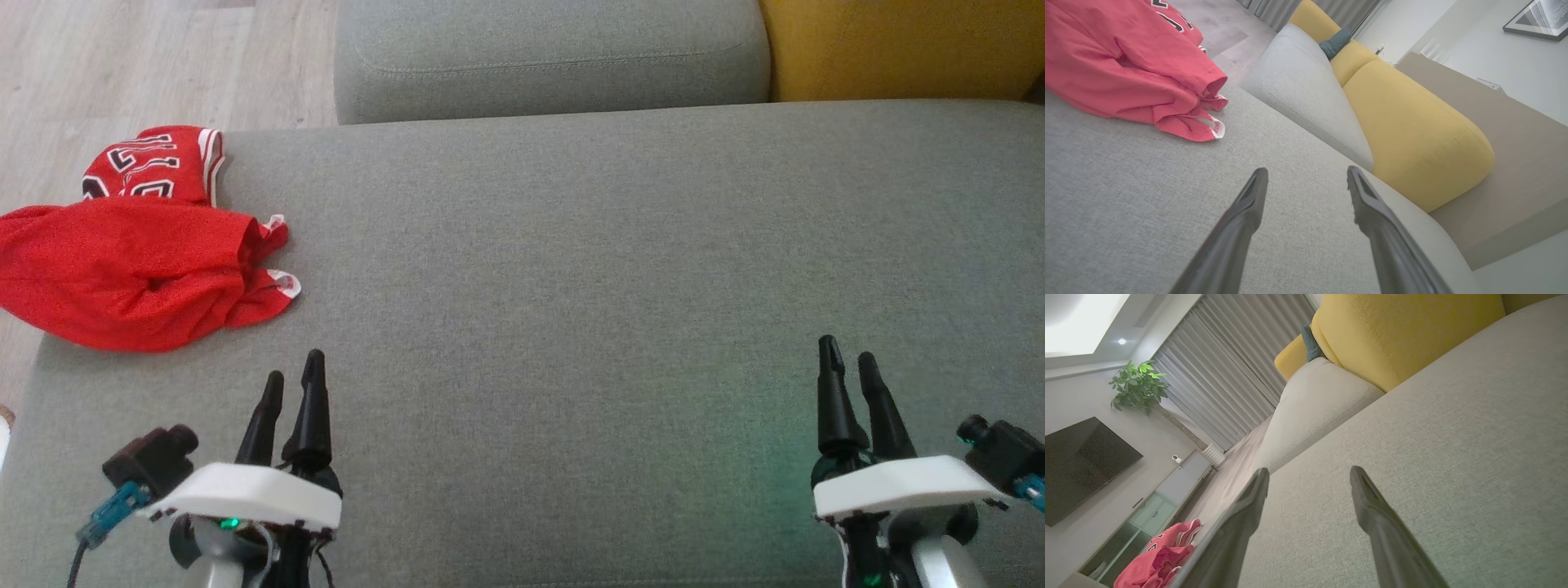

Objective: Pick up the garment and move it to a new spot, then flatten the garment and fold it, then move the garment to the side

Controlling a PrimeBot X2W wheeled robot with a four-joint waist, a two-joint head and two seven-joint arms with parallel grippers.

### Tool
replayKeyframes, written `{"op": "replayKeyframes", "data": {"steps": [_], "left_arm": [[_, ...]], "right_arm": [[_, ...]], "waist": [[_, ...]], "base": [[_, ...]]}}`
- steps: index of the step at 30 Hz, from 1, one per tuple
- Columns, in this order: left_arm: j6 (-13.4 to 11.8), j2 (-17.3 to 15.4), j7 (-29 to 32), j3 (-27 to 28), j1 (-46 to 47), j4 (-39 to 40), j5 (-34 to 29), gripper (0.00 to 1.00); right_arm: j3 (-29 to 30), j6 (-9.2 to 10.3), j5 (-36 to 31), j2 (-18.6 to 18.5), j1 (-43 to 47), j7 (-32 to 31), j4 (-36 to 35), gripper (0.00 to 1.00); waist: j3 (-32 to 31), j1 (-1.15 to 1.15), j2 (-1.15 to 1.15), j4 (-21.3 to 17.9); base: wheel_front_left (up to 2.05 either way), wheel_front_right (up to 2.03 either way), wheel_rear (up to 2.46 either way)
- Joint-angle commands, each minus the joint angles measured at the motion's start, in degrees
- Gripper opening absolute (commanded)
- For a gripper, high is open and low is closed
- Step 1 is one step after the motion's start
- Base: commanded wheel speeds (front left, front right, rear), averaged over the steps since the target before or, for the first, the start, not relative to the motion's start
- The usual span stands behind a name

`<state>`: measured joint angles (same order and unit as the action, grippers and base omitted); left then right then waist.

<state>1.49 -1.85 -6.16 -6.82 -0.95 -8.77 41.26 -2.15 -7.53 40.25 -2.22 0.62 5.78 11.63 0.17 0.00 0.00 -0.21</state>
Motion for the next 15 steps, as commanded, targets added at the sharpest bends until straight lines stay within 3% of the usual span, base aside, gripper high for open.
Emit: {"op": "replayKeyframes", "data": {"steps": [1,15], "left_arm": [[-0.49,-0.73,-0.82,0.56,1.58,2.42,-2.39,1.00],[-1.54,-0.81,-2.99,-0.41,1.00,2.42,-11.61,1.00]], "right_arm": [[-1.41,0.03,-2.49,-0.45,-1.59,1.11,-1.72,1.00],[-2.79,0.03,-12.60,-0.51,-1.85,3.30,-0.58,1.00]], "waist": [[0.02,0.00,0.00,-0.01],[-0.07,0.00,0.00,0.08]], "base": [[0.00,0.00,0.00],[0.00,0.00,0.00]]}}
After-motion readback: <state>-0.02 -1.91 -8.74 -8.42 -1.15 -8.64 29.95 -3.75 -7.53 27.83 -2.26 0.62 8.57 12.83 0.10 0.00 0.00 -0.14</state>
